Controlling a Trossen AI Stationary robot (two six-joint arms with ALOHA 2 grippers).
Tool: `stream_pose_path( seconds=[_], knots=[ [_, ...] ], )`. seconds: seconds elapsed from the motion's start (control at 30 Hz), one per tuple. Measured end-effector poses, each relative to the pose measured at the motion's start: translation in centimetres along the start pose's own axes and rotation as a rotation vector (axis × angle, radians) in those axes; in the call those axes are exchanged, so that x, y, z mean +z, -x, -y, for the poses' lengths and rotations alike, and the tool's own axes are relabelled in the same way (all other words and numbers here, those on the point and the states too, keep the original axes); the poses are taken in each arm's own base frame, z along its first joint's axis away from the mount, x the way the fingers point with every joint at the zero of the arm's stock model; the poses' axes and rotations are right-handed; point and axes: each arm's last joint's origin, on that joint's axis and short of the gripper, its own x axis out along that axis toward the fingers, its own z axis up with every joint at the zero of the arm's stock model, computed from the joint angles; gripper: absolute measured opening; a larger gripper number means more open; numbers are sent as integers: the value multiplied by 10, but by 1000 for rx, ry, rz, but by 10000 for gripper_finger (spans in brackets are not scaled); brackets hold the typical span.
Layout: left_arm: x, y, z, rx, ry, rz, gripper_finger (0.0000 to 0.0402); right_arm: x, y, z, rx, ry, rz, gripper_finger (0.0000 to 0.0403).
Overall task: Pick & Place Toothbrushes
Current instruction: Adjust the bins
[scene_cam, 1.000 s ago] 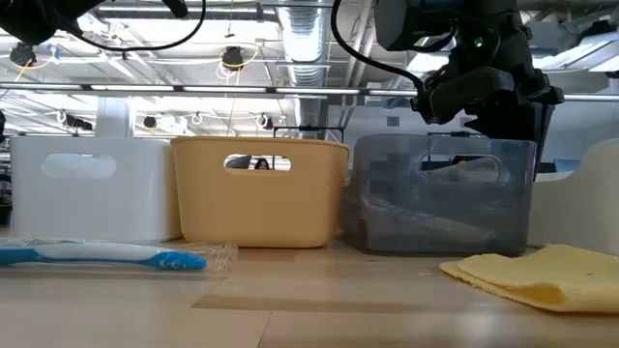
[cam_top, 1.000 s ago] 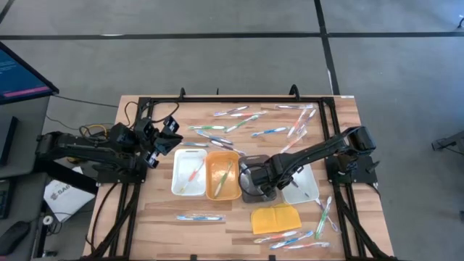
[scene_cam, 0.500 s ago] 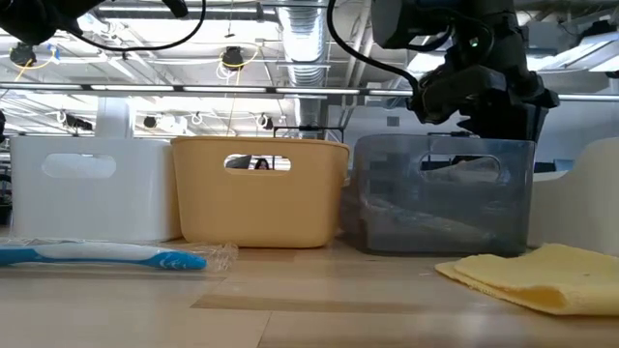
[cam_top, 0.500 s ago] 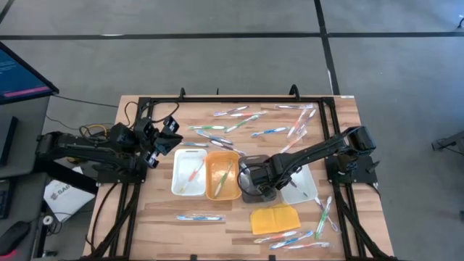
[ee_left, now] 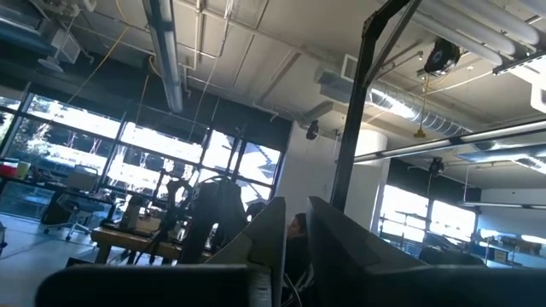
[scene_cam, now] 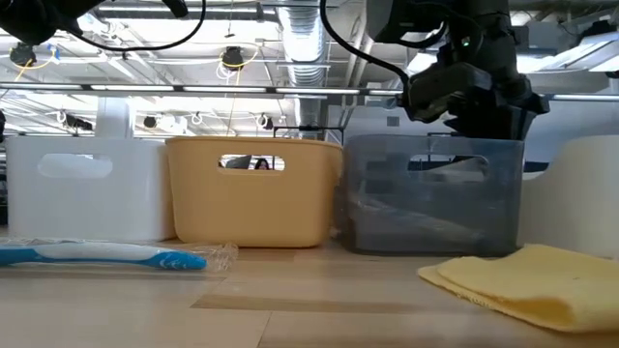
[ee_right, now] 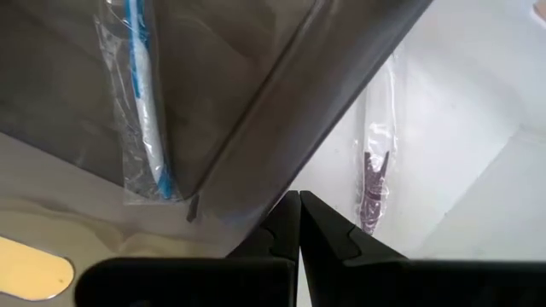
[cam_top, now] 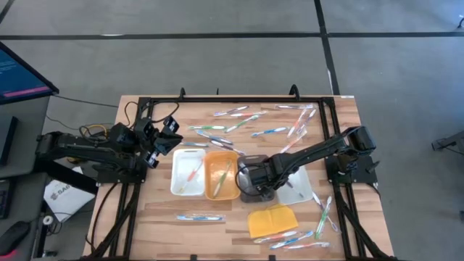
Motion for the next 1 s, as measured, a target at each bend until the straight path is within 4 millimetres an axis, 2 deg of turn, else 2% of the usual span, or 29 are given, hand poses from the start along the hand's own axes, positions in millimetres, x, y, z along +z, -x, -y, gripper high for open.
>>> stream_pose_path(
  seconds=[0.27, 0.53, 0.77, 1.0],
  knots=[
    [0, 0, 0, 0, 0, 0, 44, 2, 0, 1, -1, -12, 9, 0],
    [0, 0, 0, -12, 0, -5, 44, 1, 4, 13, -109, -43, 11, 0],
    [0, 0, 0, -20, 24, -10, 44, -4, 27, 27, -73, -48, 43, 0],
    [0, 0, 1, -20, 30, -10, 44, -29, 49, 34, -6, -104, -15, 0]
  ],
)
